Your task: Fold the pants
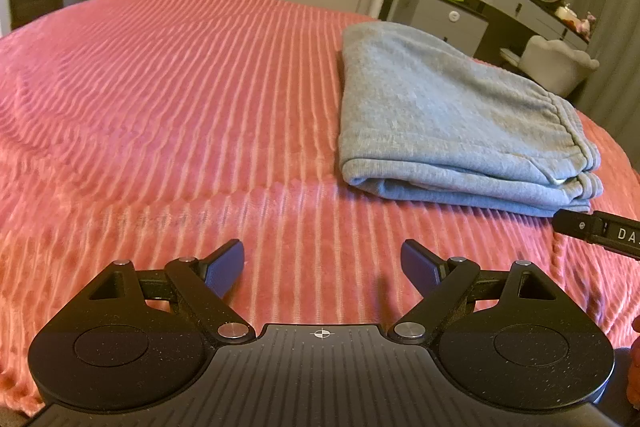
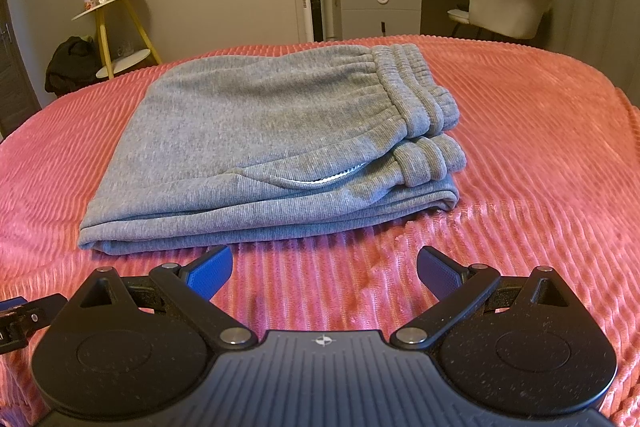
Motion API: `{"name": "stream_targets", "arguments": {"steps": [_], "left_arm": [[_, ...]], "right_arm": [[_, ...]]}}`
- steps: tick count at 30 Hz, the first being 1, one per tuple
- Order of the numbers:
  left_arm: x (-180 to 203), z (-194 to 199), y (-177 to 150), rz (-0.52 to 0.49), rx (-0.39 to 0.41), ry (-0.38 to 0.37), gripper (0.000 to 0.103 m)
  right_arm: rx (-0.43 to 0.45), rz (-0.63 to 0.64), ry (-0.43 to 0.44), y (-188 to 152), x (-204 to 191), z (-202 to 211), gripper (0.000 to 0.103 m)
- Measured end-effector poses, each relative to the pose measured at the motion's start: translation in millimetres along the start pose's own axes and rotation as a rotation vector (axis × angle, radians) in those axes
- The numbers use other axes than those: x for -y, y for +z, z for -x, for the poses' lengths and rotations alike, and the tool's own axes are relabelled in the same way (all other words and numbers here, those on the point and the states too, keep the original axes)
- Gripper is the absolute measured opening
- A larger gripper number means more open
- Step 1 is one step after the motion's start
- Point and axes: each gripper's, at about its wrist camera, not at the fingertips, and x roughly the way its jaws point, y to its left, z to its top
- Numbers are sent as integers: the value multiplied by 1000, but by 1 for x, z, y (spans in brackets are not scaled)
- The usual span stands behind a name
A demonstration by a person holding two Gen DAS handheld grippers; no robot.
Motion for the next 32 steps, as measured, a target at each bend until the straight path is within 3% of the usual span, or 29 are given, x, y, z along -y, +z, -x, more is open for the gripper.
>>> {"name": "stream_targets", "arguments": {"steps": [19,32], "left_arm": [[2,2,0,-5,9,-11,90],[5,3,0,-18,13,-60,90]], "right_arm": [[-3,1,6,0,-2,0,99],[-4,3,1,0,-2,0,99]]}}
